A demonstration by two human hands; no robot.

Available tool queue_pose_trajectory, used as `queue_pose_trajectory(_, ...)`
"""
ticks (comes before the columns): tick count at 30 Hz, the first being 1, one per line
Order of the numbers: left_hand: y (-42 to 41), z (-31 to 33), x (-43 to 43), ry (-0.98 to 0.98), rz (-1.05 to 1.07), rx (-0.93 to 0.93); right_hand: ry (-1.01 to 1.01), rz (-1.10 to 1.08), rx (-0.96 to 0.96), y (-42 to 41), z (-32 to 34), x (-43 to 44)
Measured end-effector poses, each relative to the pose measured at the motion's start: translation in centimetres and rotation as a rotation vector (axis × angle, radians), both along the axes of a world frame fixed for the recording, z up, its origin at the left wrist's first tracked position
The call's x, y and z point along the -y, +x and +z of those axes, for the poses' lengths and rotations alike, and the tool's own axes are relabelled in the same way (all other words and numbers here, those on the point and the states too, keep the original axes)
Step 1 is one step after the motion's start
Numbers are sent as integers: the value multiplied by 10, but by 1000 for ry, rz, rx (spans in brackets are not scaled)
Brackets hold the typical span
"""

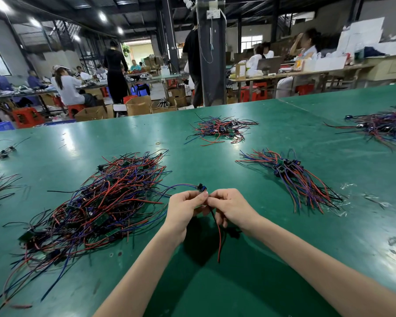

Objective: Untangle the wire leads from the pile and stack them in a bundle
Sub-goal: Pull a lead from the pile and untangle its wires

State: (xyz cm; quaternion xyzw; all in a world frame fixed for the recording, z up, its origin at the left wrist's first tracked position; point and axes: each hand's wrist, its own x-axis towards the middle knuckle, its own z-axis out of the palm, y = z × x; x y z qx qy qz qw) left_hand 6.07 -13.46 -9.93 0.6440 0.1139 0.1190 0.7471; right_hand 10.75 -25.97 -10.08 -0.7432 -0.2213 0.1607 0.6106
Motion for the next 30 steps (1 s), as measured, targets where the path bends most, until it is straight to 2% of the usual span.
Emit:
queue_pose_trajectory(6,-1,0,0,8,3,14,27,-17,-11,1,-1,0)
queue_pose_trajectory(13,-1,1,1,60,20,11,-81,5,78,0,1,3)
queue_pose_trajectory(23,0,0,2,106,98,32,56,-22,137,-2,-1,0)
queue_pose_trajectory(30,0,-1,-1,175,134,53,20,-13,138,-3,-3,-1)
